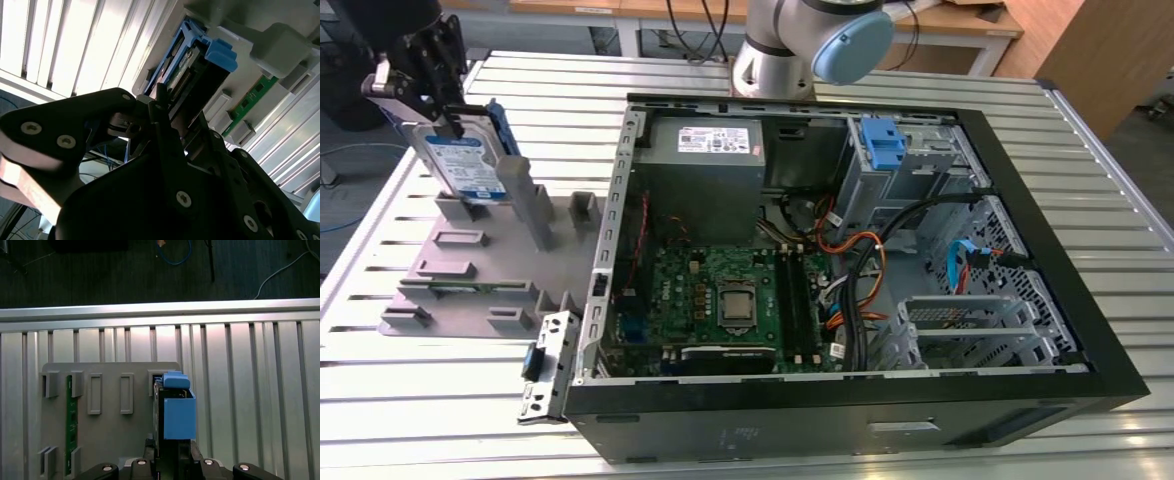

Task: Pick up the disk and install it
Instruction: 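Pick up the disk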

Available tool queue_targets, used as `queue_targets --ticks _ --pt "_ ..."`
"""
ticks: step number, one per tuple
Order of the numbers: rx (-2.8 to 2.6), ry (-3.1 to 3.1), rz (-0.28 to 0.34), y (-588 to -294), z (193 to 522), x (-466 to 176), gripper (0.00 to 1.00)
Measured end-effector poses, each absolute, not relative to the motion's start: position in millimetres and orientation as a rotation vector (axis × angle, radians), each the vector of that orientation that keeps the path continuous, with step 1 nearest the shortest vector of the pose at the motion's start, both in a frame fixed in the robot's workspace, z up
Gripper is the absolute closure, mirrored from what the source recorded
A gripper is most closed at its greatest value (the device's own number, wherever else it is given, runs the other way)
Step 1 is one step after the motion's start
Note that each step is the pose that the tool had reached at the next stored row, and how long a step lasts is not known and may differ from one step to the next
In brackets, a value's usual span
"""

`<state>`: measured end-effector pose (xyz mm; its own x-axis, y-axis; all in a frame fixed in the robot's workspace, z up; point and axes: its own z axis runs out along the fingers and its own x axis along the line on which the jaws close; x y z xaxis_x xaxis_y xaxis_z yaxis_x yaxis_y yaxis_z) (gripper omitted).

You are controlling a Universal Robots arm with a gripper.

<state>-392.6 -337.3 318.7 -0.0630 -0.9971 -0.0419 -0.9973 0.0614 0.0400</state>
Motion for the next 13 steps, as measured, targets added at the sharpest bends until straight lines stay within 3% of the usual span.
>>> queue_targets --ticks 13 --pt "-2.148 2.286 0.091 -337.3 321.2 -392.6 0.65"
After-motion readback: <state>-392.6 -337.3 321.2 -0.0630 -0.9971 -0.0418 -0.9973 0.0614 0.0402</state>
